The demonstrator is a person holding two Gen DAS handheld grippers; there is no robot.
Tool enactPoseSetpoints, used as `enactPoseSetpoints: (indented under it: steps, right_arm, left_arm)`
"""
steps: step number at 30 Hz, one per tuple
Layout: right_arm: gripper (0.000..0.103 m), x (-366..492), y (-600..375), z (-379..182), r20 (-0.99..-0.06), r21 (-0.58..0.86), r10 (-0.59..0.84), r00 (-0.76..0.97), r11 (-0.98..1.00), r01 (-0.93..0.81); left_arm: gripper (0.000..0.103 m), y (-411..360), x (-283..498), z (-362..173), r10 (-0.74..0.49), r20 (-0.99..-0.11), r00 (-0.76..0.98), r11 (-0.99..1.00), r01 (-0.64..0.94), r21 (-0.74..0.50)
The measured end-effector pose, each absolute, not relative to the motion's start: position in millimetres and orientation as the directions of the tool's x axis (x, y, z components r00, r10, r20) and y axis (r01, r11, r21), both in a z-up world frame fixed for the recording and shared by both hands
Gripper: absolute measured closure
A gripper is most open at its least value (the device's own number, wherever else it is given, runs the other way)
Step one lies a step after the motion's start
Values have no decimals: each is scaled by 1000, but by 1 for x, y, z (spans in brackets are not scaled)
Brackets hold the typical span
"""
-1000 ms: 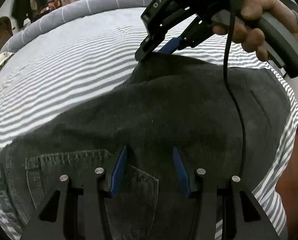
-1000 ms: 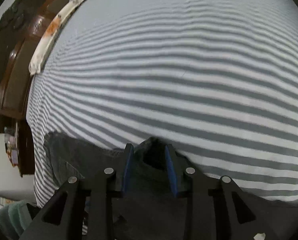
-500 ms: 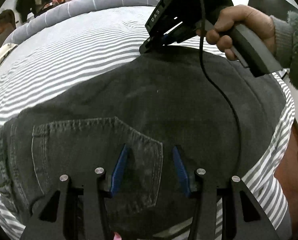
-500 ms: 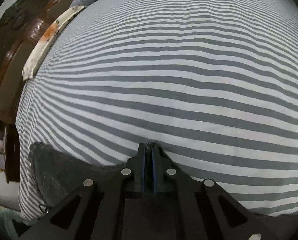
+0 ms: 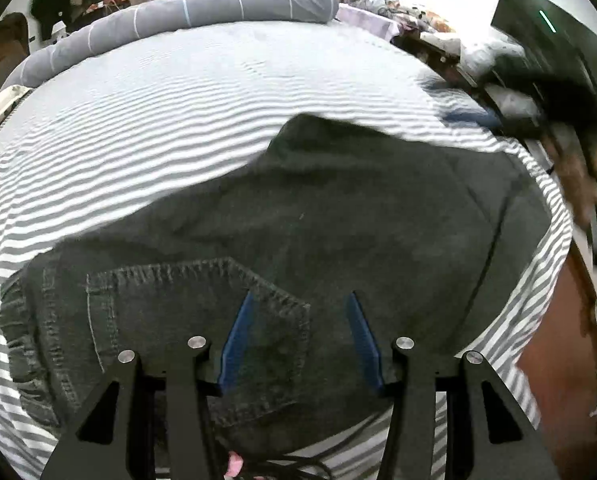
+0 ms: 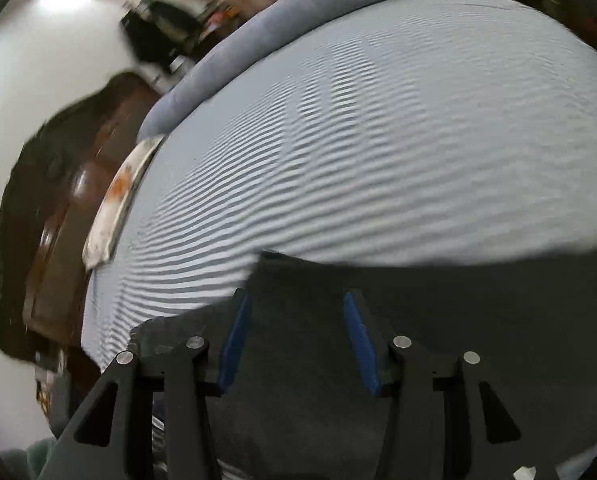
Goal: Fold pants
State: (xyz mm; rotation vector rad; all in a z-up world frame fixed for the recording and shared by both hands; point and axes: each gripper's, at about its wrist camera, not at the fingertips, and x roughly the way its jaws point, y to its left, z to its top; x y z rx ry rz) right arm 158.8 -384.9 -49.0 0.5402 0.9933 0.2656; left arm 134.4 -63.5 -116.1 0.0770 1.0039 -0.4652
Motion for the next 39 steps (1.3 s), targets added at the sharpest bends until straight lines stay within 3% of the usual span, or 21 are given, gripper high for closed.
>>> enactPoseSetpoints:
  steps: [7,15,30,39]
  right_arm:
    - [56,65,-532,-67,-736,525,259,626,802,285]
    - [56,29,-659,-89,-773,451,108,626,787,421]
    - [57,64,-727,-134,-777,483,258,575,829,281]
    - [80,40,-731,-143,-697,591,382,607,785,184]
  left_arm:
    - [51,-81,121,-94,-425,-808,408,880,396,-262]
    - [49,-128,120,-96,-433,-828,357,872,399,-284]
    - [49,-240,134,-116,-394,-841,370,857,480,-190]
    - [49,-295,136,-121,-392,-831,394,817,565,-118]
